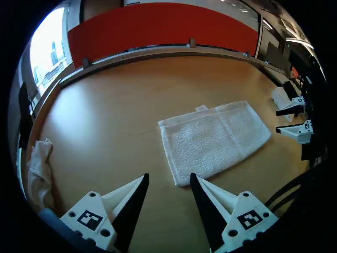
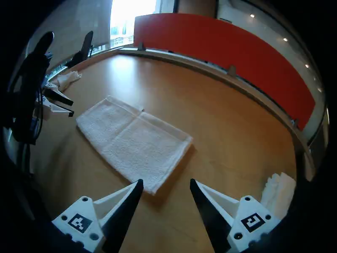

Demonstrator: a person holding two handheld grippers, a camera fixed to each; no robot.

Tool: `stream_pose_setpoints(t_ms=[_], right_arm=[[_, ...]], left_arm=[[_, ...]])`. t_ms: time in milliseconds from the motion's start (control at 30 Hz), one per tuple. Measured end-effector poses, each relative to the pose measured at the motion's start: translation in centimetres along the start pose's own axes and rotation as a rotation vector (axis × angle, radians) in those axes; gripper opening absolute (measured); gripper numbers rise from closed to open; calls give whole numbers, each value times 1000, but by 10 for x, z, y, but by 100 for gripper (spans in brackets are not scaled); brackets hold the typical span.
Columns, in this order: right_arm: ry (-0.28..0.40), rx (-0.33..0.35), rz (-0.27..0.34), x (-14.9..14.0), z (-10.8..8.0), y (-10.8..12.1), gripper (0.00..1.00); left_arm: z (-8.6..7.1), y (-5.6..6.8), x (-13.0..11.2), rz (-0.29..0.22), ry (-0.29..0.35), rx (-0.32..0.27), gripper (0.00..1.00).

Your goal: Fold towel

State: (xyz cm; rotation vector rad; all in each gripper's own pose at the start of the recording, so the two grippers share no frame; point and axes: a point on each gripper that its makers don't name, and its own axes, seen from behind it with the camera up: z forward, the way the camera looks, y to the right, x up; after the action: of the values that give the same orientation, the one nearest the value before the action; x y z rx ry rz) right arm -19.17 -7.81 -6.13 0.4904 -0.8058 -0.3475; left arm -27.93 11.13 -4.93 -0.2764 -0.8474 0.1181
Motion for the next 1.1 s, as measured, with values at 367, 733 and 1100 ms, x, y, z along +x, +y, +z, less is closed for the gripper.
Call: stream_pose_setpoints(t_ms=[367,733,1100], right_arm=[[-19,30,-32,-2,6,-5,85],[-32,65,-58,0,12,-13,85],[-73,96,-81,-14,15,-16,82]], left_arm=[[-13,-14,-5,-48,14,33,71],[-31,-29,-15,-86,16,71,71],[-48,-41,-25,-129,18,100,71]])
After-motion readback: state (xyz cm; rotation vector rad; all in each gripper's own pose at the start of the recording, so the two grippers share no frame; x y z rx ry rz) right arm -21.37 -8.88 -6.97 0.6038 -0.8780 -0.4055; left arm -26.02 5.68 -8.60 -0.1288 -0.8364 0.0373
